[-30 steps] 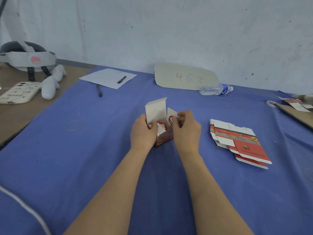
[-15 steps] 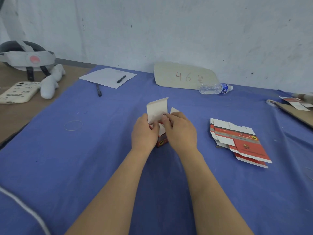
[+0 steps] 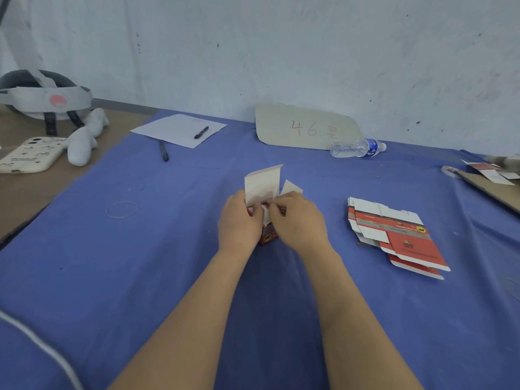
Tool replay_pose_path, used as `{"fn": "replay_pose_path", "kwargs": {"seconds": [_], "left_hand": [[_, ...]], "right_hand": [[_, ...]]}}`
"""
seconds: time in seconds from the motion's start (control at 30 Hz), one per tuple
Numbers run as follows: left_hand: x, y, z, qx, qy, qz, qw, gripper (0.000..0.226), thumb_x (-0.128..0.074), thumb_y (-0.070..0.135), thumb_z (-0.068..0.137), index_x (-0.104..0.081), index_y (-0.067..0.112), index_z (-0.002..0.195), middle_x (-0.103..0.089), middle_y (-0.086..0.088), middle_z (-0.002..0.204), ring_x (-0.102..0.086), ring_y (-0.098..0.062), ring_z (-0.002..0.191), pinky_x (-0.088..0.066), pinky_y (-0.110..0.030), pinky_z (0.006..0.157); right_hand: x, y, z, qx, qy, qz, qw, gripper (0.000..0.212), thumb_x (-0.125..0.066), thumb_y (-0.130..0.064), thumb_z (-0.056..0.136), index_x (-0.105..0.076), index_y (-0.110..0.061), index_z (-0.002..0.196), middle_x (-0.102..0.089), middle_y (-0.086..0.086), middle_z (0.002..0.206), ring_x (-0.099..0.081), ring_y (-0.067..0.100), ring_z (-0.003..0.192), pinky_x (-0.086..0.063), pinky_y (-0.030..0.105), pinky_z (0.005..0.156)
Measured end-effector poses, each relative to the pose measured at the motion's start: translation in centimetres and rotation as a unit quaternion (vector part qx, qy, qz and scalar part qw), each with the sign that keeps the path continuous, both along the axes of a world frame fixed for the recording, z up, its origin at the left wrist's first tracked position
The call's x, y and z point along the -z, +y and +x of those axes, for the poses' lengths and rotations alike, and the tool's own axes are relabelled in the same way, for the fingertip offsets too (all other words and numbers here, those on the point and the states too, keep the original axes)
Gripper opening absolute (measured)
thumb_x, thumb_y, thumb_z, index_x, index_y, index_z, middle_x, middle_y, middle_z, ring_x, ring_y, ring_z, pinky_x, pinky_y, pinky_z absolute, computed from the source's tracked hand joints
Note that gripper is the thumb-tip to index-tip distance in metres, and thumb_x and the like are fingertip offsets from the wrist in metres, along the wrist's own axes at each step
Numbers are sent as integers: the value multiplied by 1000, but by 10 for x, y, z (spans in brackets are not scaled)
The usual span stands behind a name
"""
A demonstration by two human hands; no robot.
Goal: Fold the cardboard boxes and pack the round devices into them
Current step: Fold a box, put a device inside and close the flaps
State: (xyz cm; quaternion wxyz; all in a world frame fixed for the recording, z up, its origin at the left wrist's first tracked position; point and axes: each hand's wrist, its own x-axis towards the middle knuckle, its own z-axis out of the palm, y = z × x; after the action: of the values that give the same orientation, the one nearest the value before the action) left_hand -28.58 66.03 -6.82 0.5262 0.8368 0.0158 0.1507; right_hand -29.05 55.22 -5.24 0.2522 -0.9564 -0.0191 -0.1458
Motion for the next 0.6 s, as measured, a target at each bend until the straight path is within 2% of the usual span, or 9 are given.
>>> {"fn": "replay_pose_path", "kwargs": {"seconds": [0.13, 0.27, 0.37, 0.5, 0.6], "left_hand": [[0, 0, 0, -2, 1, 4, 1000, 20, -48, 14, 93, -57, 9, 110, -60, -7, 104, -58, -26, 90, -50, -44, 80], [0, 0, 1, 1, 3, -1, 1000, 20, -47, 13, 93, -57, 8, 110, -60, -8, 103, -58, -28, 90, -50, -45, 80], [1, 1, 2, 0, 2, 2, 1000, 20, -47, 14, 93, -57, 9, 109, -60, -7, 104, -58, -26, 90, -51, -44, 78], [3, 0, 3, -1, -4, -1, 1000, 19, -48, 14, 93, -57, 10, 109, -60, -7, 104, -57, -25, 88, -50, -41, 76], [4, -1, 4, -1, -9, -9, 1000, 18, -49, 14, 93, -57, 11, 108, -59, -8, 103, -56, -24, 85, -47, -37, 72]], "right_hand": [[-2, -5, -1, -34, 21, 57, 998, 36, -43, -16, 93, -69, -29, 115, -57, -8, 124, -56, 13, 103, -46, 28, 79], [1, -1, -3, -31, 27, 31, 999, 37, -39, -18, 95, -64, -29, 120, -47, -11, 131, -55, 12, 102, -48, 30, 82], [0, 1, -4, -24, 31, 4, 999, 37, -37, -21, 96, -64, -28, 120, -44, -7, 127, -56, 16, 98, -50, 34, 82], [-3, 1, -2, -10, 25, -2, 1000, 35, -39, -22, 95, -67, -28, 114, -52, -5, 117, -55, 17, 95, -48, 32, 77], [-4, 0, -4, -19, 14, 23, 999, 30, -43, -24, 94, -62, -25, 117, -59, -4, 113, -57, 18, 100, -48, 33, 80]]}}
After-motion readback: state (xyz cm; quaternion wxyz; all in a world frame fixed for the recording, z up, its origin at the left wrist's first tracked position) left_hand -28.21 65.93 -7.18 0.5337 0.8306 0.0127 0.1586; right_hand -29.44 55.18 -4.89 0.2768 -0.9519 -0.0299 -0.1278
